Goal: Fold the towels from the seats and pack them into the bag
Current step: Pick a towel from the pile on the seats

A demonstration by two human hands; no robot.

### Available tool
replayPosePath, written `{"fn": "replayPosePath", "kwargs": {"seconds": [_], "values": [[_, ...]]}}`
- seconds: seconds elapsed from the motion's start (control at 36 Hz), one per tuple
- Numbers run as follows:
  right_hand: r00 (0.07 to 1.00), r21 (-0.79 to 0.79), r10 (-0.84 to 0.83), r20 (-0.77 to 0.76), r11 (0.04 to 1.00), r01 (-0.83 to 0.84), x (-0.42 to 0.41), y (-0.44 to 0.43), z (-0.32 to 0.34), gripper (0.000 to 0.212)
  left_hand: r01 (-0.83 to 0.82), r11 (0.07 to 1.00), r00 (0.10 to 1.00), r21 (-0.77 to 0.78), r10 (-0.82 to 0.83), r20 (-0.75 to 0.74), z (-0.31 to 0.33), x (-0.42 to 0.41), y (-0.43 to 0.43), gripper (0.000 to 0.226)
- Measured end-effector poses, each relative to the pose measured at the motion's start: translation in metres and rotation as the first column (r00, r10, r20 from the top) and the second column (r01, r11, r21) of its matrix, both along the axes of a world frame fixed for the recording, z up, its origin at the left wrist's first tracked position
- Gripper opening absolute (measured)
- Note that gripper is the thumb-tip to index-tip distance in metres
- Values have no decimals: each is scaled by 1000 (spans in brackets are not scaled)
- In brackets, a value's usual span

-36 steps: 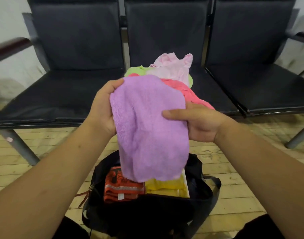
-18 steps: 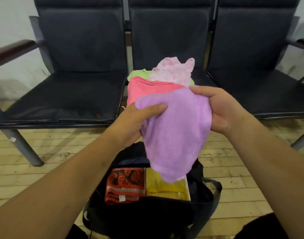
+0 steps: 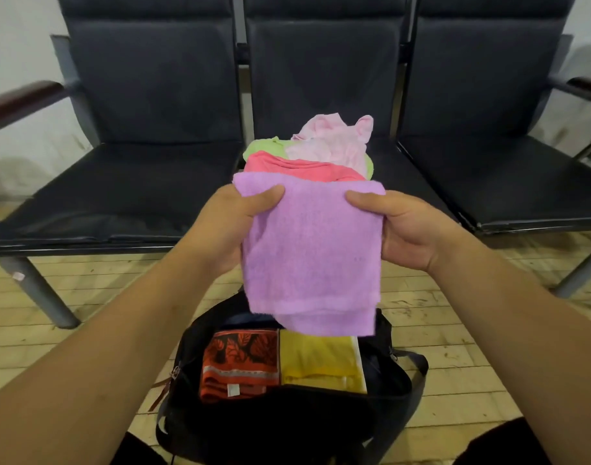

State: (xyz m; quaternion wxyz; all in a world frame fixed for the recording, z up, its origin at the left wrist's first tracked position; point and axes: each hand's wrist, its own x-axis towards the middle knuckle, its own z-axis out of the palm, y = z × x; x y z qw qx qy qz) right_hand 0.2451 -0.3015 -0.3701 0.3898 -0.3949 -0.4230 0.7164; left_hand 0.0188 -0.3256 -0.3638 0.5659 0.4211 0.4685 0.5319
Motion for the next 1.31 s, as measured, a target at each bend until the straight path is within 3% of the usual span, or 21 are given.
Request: {"fn": "replayPosePath", "kwargs": {"seconds": [0.06, 0.19, 0.28, 0.39, 0.53, 0.67, 0.83, 0.94, 1.03, 1.14, 1.31], "values": [[998, 25, -60, 11, 998, 59, -1, 2, 1, 57, 9, 998, 994, 54, -3, -112, 2, -8, 4, 16], [985, 108, -171, 16, 980, 168, -6, 3, 2, 50, 137, 990, 988, -33, -139, -60, 3, -19, 10, 32], [982, 140, -190, 12, 972, 187, -4, 6, 1, 34, 221, 975, 968, 3, -219, -119, 0, -24, 11, 33], [960, 287, -256, 114, 933, 215, 0, 10, -5, 24, 134, 978, 937, 158, -73, -341, -3, -27, 12, 31], [906, 468, -386, 175, 842, 268, -3, 10, -5, 26, -35, 951, 908, 308, 159, -387, -7, -27, 15, 31], [896, 507, -429, 113, 800, 319, -7, 10, 0, 38, -60, 919, 901, 389, 217, -375, -5, -29, 13, 25], [945, 385, -322, -56, 866, 318, -15, 1, 7, 16, 3, 902, 952, 431, 129, -277, -2, -32, 4, 21], [950, 291, -243, -197, 911, 293, -28, -1, 10, 29, -19, 898, 960, 440, 139, -244, -4, -35, -1, 23], [954, 198, -121, -274, 964, 179, -37, -1, 5, 43, -18, 923, 968, 385, 113, -224, -10, -39, -1, 24], [987, 95, -48, -151, 993, 63, -54, 1, -32, 48, 4, 977, 980, 211, 39, -197, -33, -53, 4, 37], [993, -47, -121, 12, 992, 121, -83, 7, -115, 55, 54, 995, 976, -81, -69, -208, -108, -80, 7, 43]]}}
